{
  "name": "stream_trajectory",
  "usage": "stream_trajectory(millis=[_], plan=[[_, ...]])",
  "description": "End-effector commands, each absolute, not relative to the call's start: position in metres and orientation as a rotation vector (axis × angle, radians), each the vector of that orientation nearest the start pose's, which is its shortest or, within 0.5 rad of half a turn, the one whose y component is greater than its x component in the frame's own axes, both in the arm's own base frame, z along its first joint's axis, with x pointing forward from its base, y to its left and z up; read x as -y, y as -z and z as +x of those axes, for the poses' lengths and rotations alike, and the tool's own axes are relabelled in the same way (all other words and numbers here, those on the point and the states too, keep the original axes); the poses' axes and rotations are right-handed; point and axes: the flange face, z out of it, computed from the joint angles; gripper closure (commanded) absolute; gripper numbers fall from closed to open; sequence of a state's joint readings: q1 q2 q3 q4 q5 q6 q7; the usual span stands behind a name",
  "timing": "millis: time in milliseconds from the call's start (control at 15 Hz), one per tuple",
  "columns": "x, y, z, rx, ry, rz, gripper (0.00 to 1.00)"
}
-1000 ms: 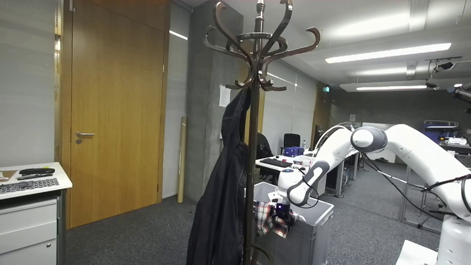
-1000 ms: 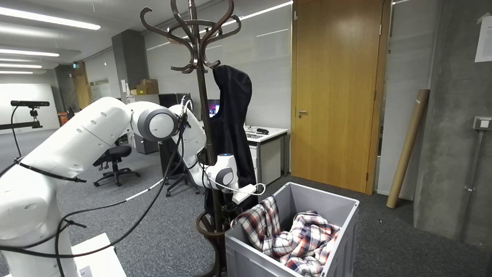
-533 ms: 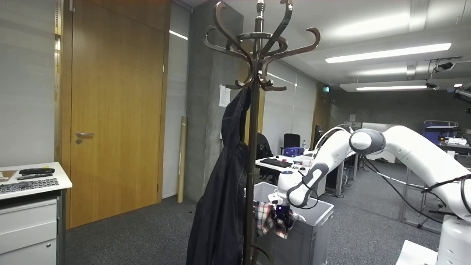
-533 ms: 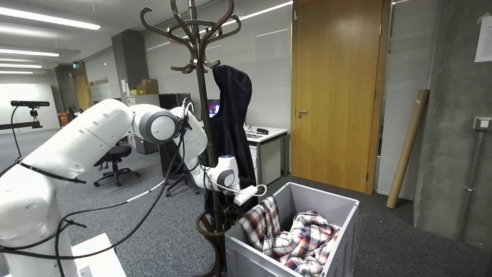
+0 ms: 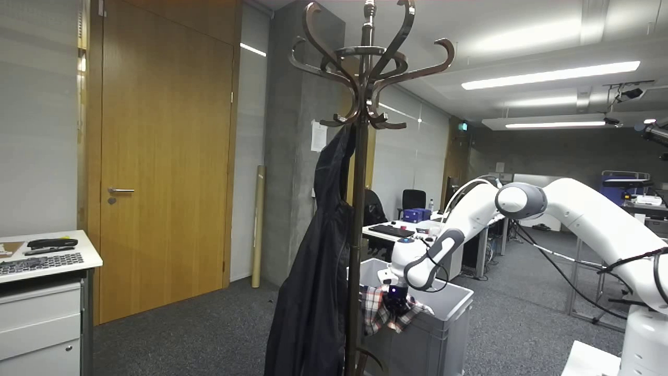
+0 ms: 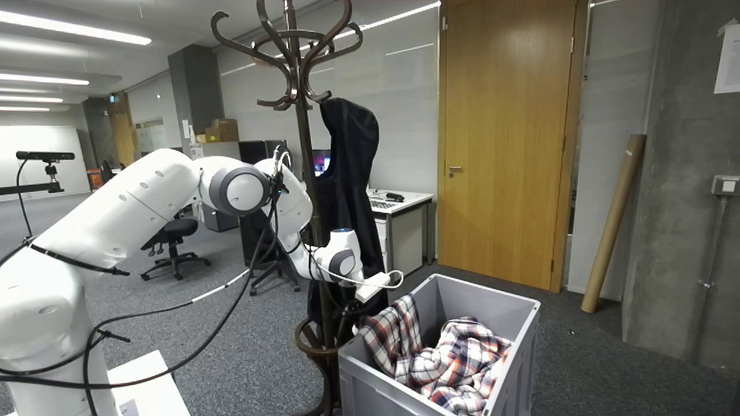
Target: Put the hanging parts of the object in the basin
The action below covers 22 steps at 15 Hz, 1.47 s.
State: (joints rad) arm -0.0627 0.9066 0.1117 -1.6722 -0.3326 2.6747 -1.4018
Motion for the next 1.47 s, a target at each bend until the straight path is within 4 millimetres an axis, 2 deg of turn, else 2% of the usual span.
stream_trajectory(millis=[0,400,867,1133,1400], plan=[[-0.034,-0.118,0.684,-2.223,-0.075,2.000,0.98],[-0.008,-0.177,0.698,-2.064,-0.109,2.057,0.98],[0.031,-0.242,0.703,-1.823,-0.155,2.117,0.98],[0.065,-0.265,0.700,-1.659,-0.166,2.131,0.98],[0.102,-0.275,0.699,-1.449,-0.197,2.158,0.98]])
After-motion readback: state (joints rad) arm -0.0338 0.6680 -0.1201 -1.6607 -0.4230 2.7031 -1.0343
